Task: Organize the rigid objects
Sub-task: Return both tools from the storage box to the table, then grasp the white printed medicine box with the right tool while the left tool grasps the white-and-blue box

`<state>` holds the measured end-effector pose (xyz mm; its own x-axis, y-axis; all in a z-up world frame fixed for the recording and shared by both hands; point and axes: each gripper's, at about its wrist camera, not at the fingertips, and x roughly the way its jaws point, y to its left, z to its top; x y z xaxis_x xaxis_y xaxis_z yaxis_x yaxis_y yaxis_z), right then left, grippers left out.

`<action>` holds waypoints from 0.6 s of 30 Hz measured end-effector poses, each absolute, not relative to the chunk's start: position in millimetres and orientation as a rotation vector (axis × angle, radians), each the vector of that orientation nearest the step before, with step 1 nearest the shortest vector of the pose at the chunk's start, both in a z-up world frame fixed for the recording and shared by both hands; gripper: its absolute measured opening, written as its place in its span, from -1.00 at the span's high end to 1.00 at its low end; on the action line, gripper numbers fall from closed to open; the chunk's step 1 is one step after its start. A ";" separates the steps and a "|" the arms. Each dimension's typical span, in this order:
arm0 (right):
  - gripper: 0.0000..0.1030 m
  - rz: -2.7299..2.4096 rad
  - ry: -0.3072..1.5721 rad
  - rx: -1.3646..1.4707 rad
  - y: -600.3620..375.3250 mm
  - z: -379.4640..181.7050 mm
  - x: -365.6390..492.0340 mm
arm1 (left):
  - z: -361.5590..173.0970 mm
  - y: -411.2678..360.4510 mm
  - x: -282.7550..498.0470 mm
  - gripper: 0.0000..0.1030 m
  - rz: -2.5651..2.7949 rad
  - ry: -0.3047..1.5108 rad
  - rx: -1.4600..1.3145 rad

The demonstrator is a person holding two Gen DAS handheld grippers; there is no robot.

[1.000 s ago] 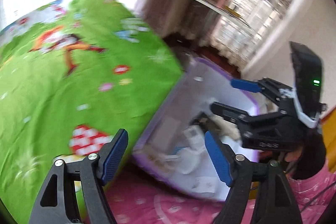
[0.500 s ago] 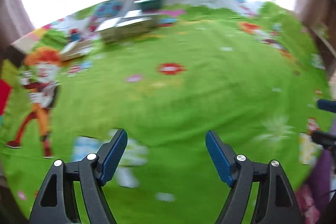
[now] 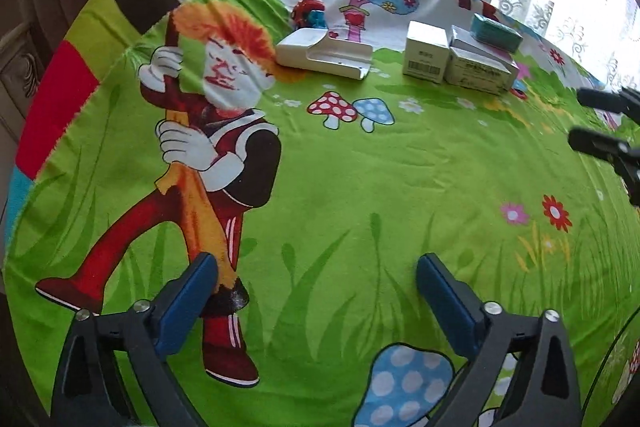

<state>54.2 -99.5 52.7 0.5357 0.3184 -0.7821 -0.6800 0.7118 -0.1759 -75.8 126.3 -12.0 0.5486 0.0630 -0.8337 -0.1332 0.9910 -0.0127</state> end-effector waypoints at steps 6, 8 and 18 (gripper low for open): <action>-0.56 0.742 0.800 -0.597 -52.0 41.2 116.9 | -9.7 124.9 -83.6 -1.00 0.123 0.962 -0.073; -0.55 0.777 0.805 -0.628 -43.6 35.5 125.6 | -8.9 124.9 -84.2 -1.00 0.123 0.961 -0.074; -0.01 0.809 0.805 -0.723 -41.7 25.1 129.1 | -10.2 124.0 -80.9 -1.00 0.125 0.963 -0.075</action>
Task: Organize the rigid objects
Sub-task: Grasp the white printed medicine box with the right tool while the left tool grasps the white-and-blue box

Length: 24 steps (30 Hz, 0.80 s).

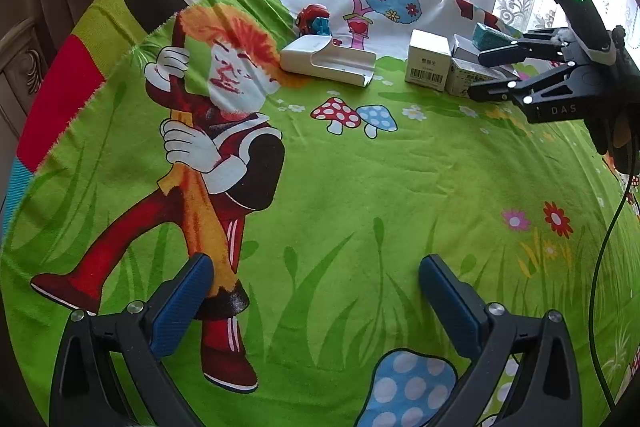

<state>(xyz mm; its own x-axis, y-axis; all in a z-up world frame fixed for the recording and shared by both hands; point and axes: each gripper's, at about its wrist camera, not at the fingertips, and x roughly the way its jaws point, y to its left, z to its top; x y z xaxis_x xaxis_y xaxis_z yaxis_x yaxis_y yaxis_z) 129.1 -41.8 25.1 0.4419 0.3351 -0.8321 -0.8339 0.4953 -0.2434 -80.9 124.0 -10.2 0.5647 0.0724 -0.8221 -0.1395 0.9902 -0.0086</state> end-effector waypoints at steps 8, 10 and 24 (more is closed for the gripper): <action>0.00 0.814 0.848 -0.802 -29.6 10.4 131.6 | -10.0 124.3 -81.0 -1.00 0.124 0.963 -0.076; -0.03 0.810 0.849 -0.820 -28.3 6.0 132.9 | -9.8 124.3 -81.2 -1.00 0.124 0.963 -0.076; 0.45 0.736 0.954 -0.535 -57.8 3.9 141.9 | -9.3 123.4 -58.0 -1.00 0.149 1.015 -0.098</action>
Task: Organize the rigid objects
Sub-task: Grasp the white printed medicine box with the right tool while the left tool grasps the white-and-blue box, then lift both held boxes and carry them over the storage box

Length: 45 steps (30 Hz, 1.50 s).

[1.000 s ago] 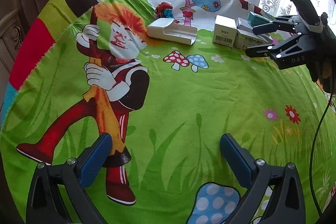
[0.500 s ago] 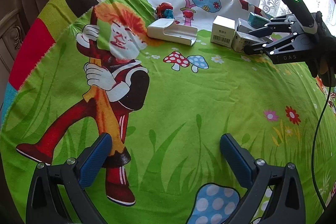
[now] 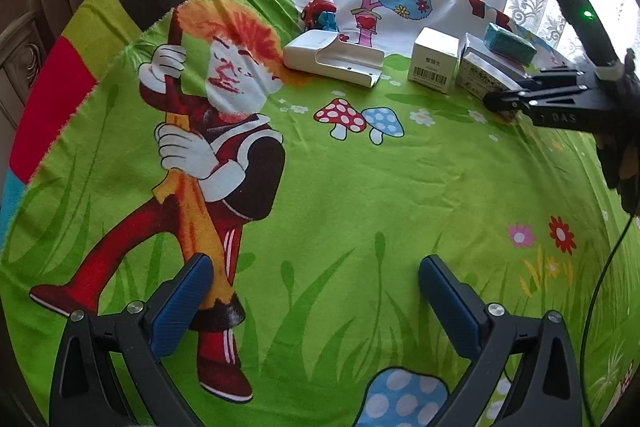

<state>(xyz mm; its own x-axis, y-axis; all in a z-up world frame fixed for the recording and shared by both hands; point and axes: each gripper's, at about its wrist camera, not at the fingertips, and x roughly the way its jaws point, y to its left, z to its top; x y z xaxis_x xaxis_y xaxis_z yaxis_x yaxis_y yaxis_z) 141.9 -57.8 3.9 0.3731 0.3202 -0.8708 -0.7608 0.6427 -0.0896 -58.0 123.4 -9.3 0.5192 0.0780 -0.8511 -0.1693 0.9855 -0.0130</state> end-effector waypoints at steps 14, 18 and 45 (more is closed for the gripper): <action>0.45 0.537 1.053 -0.248 -135.2 8.7 19.9 | -10.7 55.2 129.0 -0.93 0.020 0.997 0.118; 0.45 0.515 1.072 -0.236 -149.4 14.0 -7.2 | 0.1 47.7 119.9 0.12 -0.022 0.993 0.052; 0.45 0.572 1.122 -0.361 -112.1 38.2 -142.4 | 21.5 34.9 -172.8 0.12 -0.141 1.133 0.149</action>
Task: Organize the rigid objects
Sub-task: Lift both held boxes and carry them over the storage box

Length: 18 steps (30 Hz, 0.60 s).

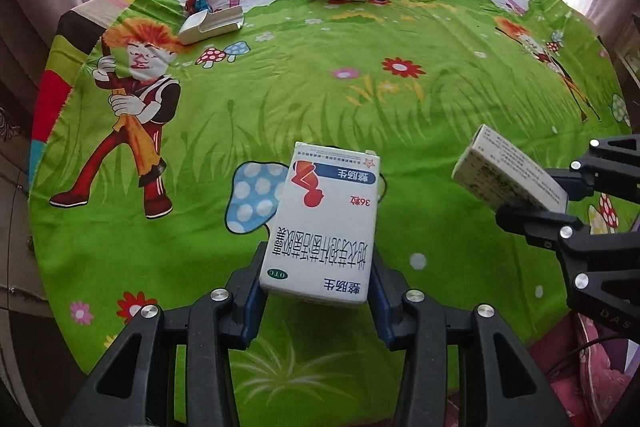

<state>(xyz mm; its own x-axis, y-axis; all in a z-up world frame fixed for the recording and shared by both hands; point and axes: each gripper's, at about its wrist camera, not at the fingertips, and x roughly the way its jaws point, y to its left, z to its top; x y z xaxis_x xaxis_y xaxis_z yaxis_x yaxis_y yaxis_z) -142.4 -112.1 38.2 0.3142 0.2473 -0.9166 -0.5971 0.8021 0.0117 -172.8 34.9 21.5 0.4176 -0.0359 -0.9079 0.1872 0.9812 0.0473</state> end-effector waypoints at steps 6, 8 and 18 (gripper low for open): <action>0.45 0.532 1.111 -0.348 -139.9 47.8 -169.2 | 34.2 0.8 -198.4 0.12 -0.210 1.091 0.225; 0.45 0.514 1.102 -0.331 -152.6 52.8 -177.4 | 36.7 -11.6 -204.6 0.12 -0.241 1.084 0.239; 0.45 0.390 1.090 -0.221 -230.0 65.6 -215.6 | 49.9 -93.0 -230.1 0.12 -0.410 1.037 0.405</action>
<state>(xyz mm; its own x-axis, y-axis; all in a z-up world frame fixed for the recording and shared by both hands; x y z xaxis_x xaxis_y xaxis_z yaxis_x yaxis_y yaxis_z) -215.6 -230.0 65.6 0.4038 0.1989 -0.8930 -0.4131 0.9105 0.0160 -230.1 -93.0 49.9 0.4479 -0.1344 -0.8839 0.5070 0.8525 0.1272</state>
